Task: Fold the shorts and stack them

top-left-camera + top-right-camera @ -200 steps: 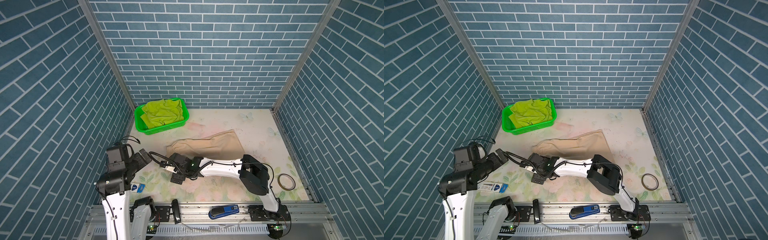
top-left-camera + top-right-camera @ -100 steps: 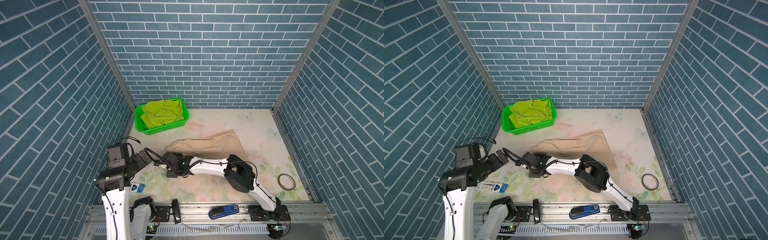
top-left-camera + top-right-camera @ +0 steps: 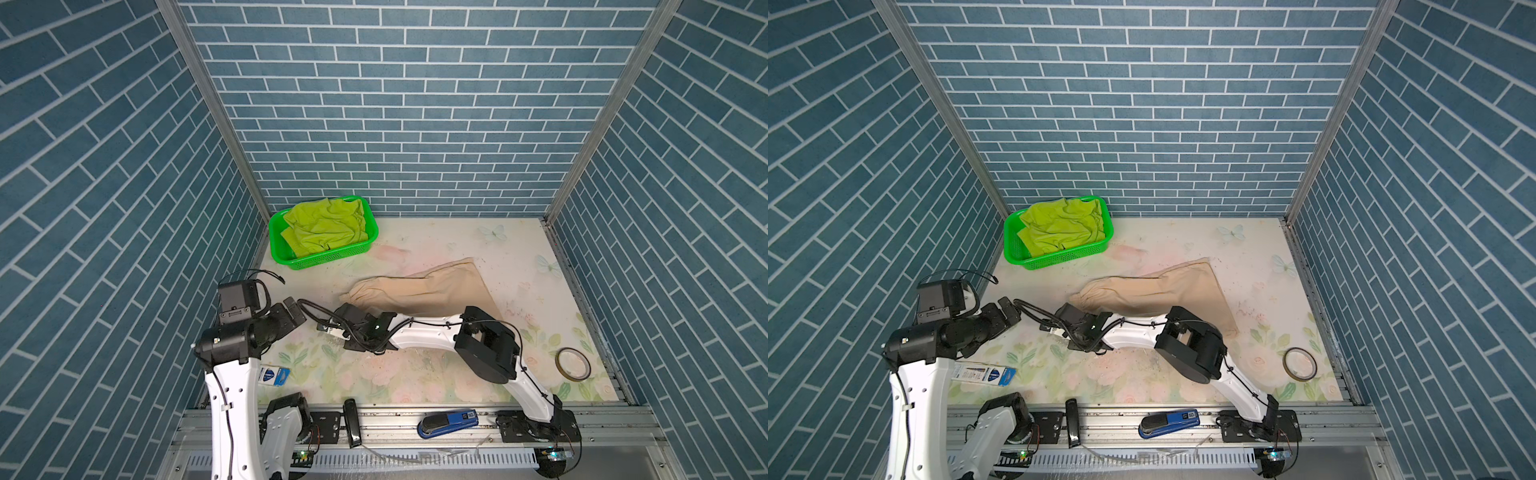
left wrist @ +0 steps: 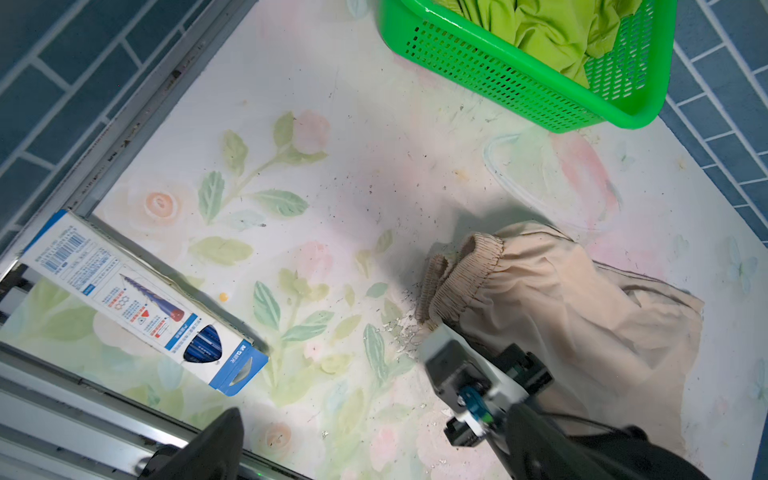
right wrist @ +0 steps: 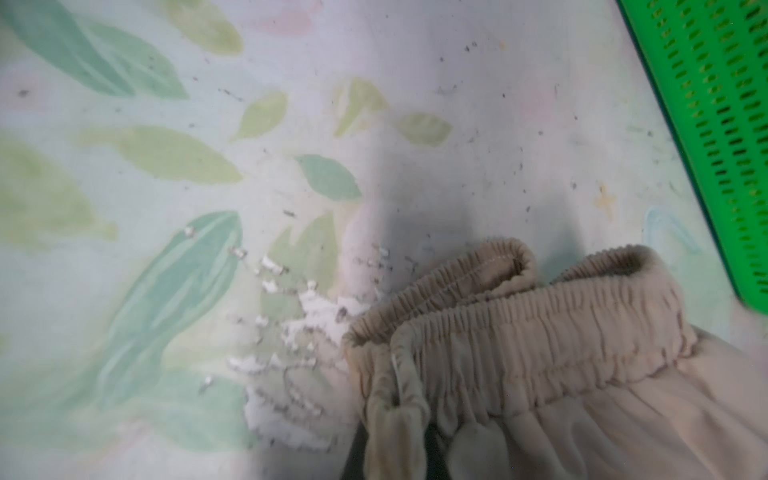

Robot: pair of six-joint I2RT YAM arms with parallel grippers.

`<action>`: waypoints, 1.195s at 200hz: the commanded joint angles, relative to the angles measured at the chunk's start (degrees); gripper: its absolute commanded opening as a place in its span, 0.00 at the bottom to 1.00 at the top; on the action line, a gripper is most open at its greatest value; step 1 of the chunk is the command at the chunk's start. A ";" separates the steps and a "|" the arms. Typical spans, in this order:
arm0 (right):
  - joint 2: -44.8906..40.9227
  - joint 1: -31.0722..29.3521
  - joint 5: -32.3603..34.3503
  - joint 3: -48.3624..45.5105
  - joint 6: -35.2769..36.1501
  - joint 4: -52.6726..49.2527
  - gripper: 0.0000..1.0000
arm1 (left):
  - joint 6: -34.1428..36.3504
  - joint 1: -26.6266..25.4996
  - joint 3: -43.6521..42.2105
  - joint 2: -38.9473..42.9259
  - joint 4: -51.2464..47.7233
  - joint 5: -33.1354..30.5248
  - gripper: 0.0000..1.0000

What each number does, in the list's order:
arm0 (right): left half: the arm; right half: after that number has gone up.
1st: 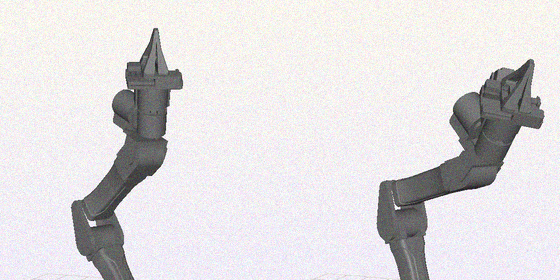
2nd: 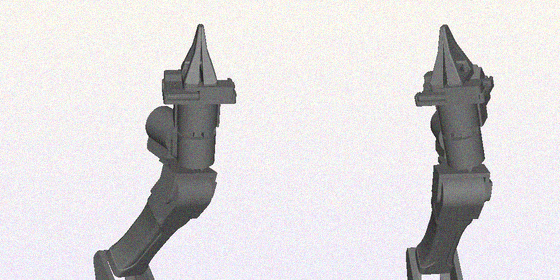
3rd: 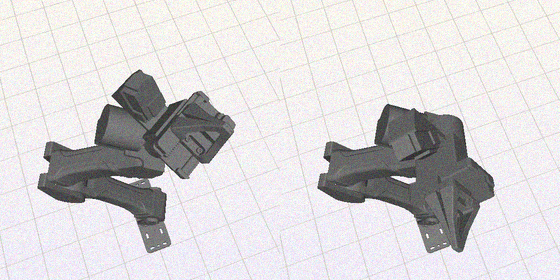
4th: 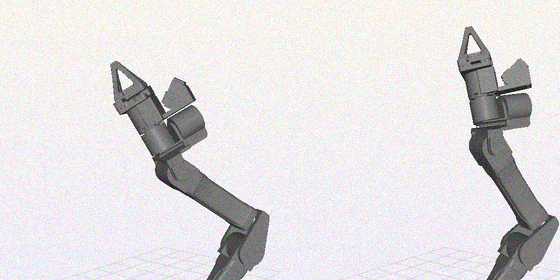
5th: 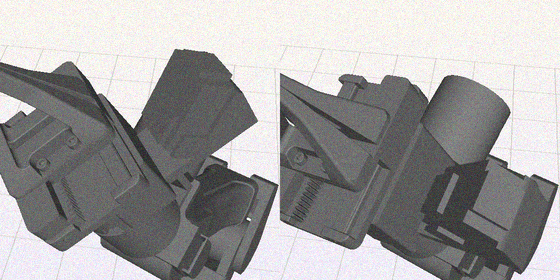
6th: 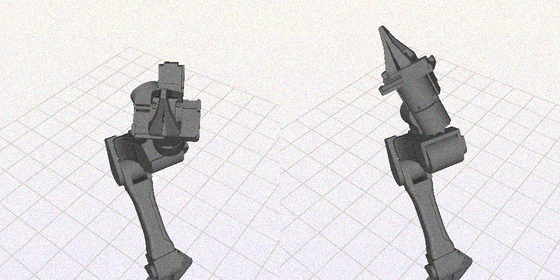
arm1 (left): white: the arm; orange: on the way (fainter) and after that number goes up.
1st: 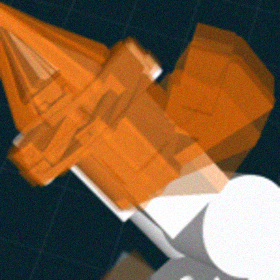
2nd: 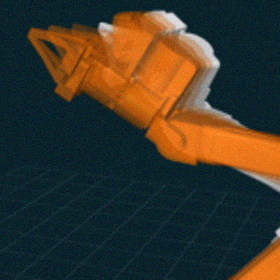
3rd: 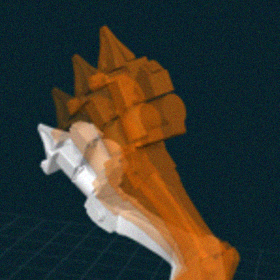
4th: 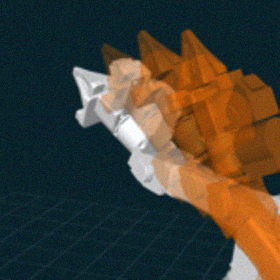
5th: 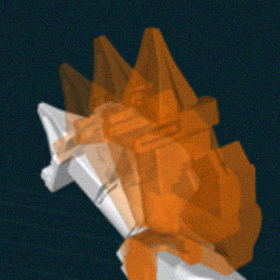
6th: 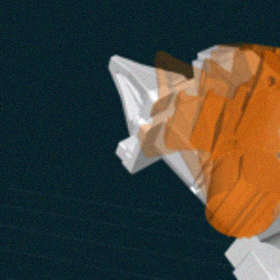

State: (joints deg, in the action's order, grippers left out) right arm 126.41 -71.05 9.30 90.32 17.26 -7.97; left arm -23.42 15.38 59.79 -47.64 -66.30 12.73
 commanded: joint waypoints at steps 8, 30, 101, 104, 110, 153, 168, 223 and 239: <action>-7.33 1.17 -5.07 -7.15 -6.77 13.35 0.00 | -2.40 0.32 -6.06 -2.09 5.12 10.31 1.00; -8.28 1.12 -5.39 -9.82 -8.02 16.95 0.00 | -8.15 0.21 -13.03 -1.34 12.91 17.51 1.00; -8.50 1.00 -5.99 -12.54 -7.52 21.03 0.00 | -26.15 0.13 -33.29 -5.00 43.35 28.82 1.00; -8.39 1.00 -6.15 -12.52 -7.50 20.98 0.00 | -26.73 0.15 -33.86 -5.56 44.53 29.10 1.00; -8.16 1.00 -6.33 -12.29 -7.50 20.79 0.00 | -27.54 0.10 -34.77 -6.68 47.17 29.55 1.00; -7.44 0.83 -6.85 -11.84 -7.24 20.95 0.00 | -28.30 0.09 -36.32 -13.18 55.34 29.67 1.00; -7.25 0.77 -7.00 -11.93 -6.89 21.59 0.00 | -28.41 -0.06 -36.24 -15.49 57.72 29.65 1.00; -6.26 0.73 -6.77 -11.25 -4.82 21.87 0.00 | -27.75 -6.89 -33.09 -26.72 66.52 26.70 1.00; -6.18 0.74 -6.84 -11.03 -4.52 21.86 0.00 | -29.57 -10.42 -32.59 -30.46 71.29 26.32 1.00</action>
State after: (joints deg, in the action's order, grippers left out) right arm 119.70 -69.87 3.22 77.84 11.99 11.66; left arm -52.03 8.99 25.50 -73.91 -2.59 40.29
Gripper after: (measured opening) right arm 0.089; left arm 0.996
